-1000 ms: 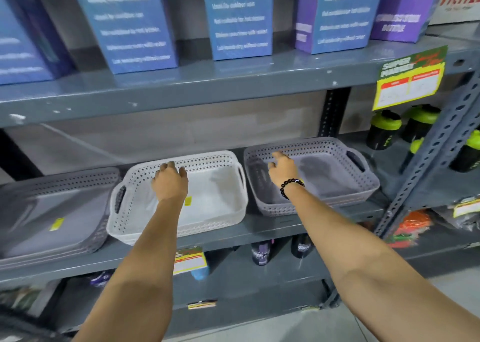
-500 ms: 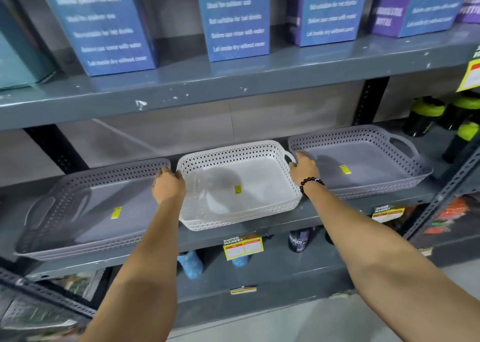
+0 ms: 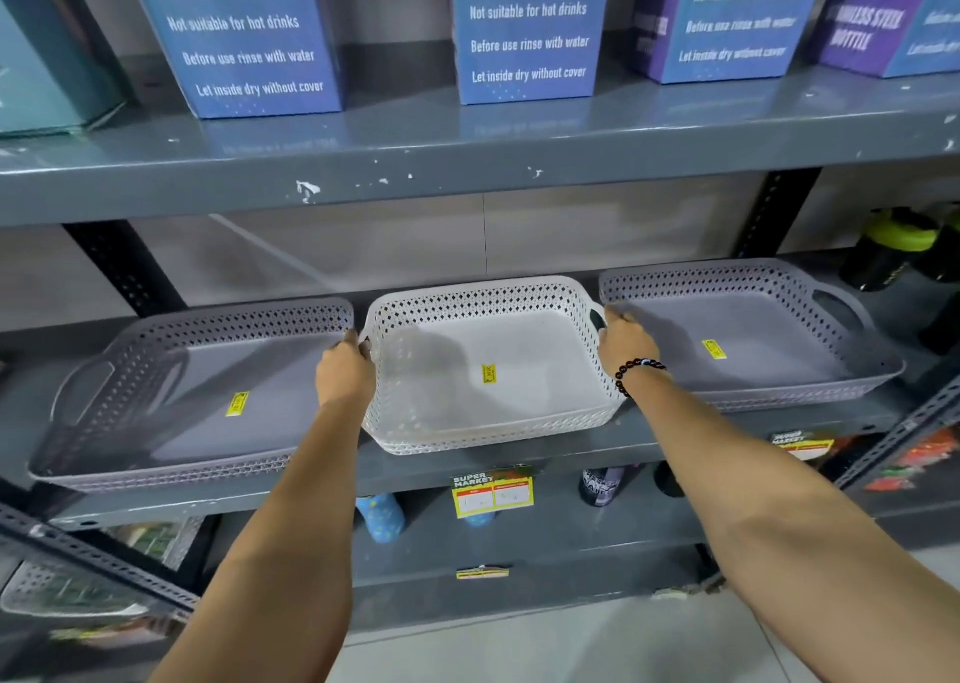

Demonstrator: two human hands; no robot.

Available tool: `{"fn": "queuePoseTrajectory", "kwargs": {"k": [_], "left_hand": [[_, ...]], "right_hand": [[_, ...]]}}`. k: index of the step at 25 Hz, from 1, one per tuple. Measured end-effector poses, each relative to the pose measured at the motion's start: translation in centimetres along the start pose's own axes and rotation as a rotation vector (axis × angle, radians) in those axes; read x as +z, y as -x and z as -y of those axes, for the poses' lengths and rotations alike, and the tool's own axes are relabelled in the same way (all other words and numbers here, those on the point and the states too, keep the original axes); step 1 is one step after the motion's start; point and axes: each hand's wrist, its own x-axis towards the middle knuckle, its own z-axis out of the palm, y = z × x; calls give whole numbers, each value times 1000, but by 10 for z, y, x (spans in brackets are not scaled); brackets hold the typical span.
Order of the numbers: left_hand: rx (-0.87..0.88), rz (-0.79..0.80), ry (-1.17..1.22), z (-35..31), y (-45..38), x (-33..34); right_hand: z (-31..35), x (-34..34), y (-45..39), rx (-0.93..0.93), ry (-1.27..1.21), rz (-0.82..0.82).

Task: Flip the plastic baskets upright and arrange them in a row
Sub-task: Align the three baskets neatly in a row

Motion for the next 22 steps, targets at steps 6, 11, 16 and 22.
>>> {"fn": "queuePoseTrajectory", "kwargs": {"k": [6, 11, 16, 22], "left_hand": [[76, -22, -99, 2, 8, 5], [69, -7, -65, 1, 5, 5], [66, 1, -41, -2, 6, 8], [51, -7, -34, -3, 8, 7]], "right_hand": [[-5, 5, -4, -20, 35, 43], [-4, 5, -1, -34, 70, 64], [-3, 3, 1, -57, 129, 70], [-5, 0, 2, -23, 62, 30]]}}
